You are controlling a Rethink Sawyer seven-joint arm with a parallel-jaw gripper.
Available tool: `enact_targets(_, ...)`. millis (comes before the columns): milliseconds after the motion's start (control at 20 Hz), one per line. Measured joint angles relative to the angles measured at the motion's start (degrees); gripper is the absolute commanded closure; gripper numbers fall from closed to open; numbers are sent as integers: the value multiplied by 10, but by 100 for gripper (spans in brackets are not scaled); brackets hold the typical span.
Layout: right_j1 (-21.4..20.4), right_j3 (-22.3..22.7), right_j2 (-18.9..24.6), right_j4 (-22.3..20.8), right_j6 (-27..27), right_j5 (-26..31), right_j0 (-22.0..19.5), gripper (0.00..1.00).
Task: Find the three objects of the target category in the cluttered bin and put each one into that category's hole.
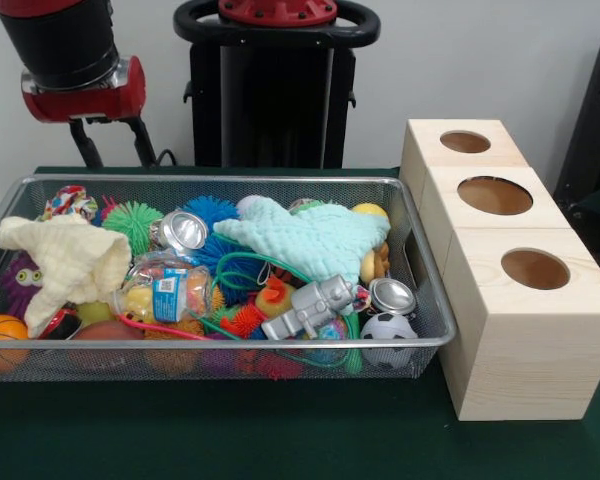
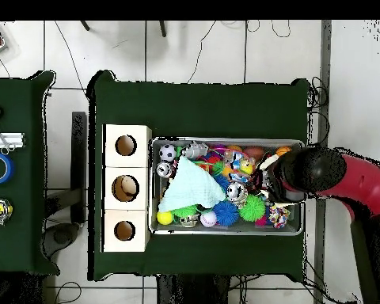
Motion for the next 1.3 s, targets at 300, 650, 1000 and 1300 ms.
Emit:
enact_targets(300, -30, 53, 22, -2, 0, -3, -37, 0)
enact_targets(650, -44, 91, 30, -4, 0, -20, -44, 0)
enact_targets(1000, -27, 95, 30, -20, 0, -56, -29, 0)
enact_targets(1300, -3, 94, 30, -31, 0, -63, -10, 0)
